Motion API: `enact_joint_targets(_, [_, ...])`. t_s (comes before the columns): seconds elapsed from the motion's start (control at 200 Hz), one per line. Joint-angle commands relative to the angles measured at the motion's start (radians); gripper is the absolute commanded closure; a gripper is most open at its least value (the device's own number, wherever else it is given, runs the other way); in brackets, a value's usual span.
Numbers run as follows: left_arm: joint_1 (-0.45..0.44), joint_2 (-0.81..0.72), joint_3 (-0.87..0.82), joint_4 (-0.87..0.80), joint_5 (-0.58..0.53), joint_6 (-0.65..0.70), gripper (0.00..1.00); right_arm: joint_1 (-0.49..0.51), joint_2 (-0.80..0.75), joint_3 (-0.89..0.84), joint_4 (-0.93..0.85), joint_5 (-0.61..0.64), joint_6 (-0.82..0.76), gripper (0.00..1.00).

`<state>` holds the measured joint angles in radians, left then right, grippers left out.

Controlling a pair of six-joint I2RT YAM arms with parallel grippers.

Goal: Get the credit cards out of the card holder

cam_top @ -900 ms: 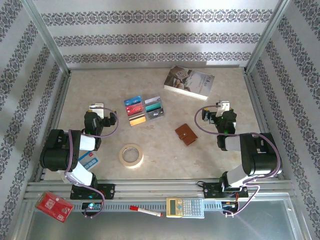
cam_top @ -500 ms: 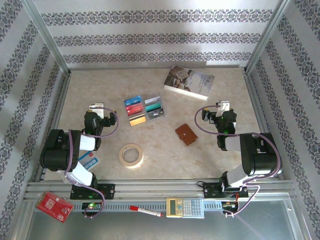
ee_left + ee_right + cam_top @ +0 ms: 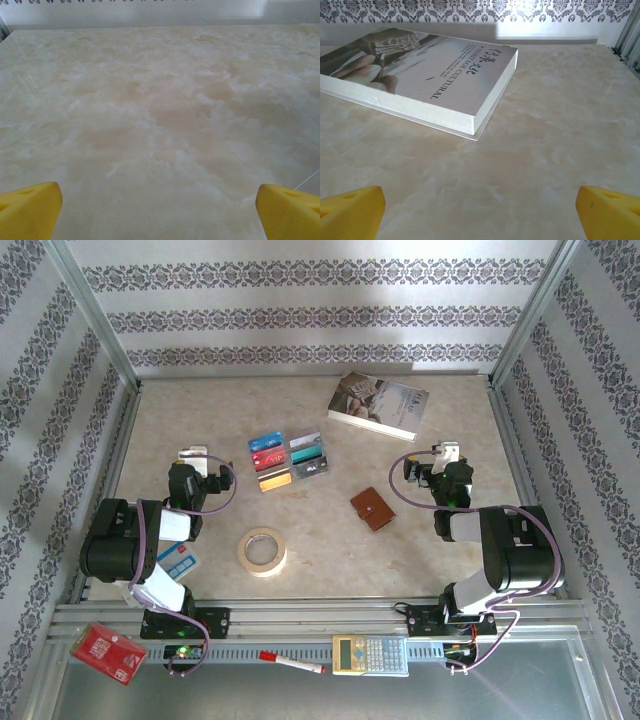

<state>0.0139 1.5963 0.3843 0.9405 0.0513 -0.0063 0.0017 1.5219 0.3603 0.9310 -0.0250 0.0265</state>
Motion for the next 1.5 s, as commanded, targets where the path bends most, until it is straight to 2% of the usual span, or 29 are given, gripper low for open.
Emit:
enact_joint_targets(0.0, [-0.001,-0.003,0.010,-0.006,-0.001,0.006,0.00,-0.009,0.007,0.020,0.008,-0.016,0.011,0.02])
enact_joint_targets(0.315, [-0.002,-0.005,0.006,0.001,-0.019,0.005,0.00,-0.008,0.006,0.019,0.009,-0.015,0.009,0.02])
enact_joint_targets(0.405, [-0.002,-0.005,-0.034,0.082,-0.089,-0.025,0.00,-0.006,-0.003,0.017,0.010,-0.007,0.011,0.02])
enact_joint_targets(0.48, [-0.001,-0.030,-0.092,0.171,-0.098,-0.026,0.00,-0.005,-0.044,0.017,-0.021,-0.021,0.006,0.02])
enact_joint_targets(0.545, [-0.002,-0.095,-0.125,0.169,-0.119,-0.032,0.00,-0.005,-0.098,0.028,-0.087,-0.013,0.008,0.02])
enact_joint_targets(0.595, [-0.001,-0.171,-0.125,0.109,-0.154,-0.045,0.00,-0.005,-0.148,0.037,-0.144,-0.002,0.010,0.02])
enact_joint_targets(0.684, [-0.002,-0.309,-0.070,-0.115,-0.175,-0.062,0.00,-0.003,-0.245,0.060,-0.270,0.025,0.031,0.02])
enact_joint_targets(0.749, [-0.002,-0.399,-0.022,-0.268,-0.180,-0.125,0.00,-0.002,-0.309,0.075,-0.341,0.042,0.083,0.02])
enact_joint_targets(0.814, [-0.001,-0.478,0.026,-0.413,-0.158,-0.202,0.00,0.001,-0.376,0.100,-0.445,0.040,0.135,0.02])
enact_joint_targets(0.939, [-0.002,-0.587,0.130,-0.720,-0.100,-0.382,0.00,0.006,-0.455,0.221,-0.767,0.022,0.288,0.02])
enact_joint_targets(1.094, [-0.002,-0.666,0.191,-0.927,0.045,-0.552,0.00,0.004,-0.439,0.388,-1.165,-0.041,0.490,0.02])
enact_joint_targets(1.159, [-0.002,-0.696,0.174,-0.910,0.160,-0.590,0.00,0.006,-0.431,0.372,-1.167,-0.126,0.537,0.02])
enact_joint_targets(1.254, [-0.002,-0.714,0.165,-0.901,0.289,-0.622,0.00,0.014,-0.427,0.294,-1.038,-0.229,0.644,0.02])
enact_joint_targets(1.334, [-0.003,-0.713,0.217,-1.022,0.315,-0.645,0.01,0.037,-0.411,0.278,-1.001,-0.247,0.709,0.02])
enact_joint_targets(1.494, [-0.006,-0.684,0.322,-1.223,0.329,-0.647,0.01,0.149,-0.349,0.320,-1.089,-0.119,0.684,0.02])
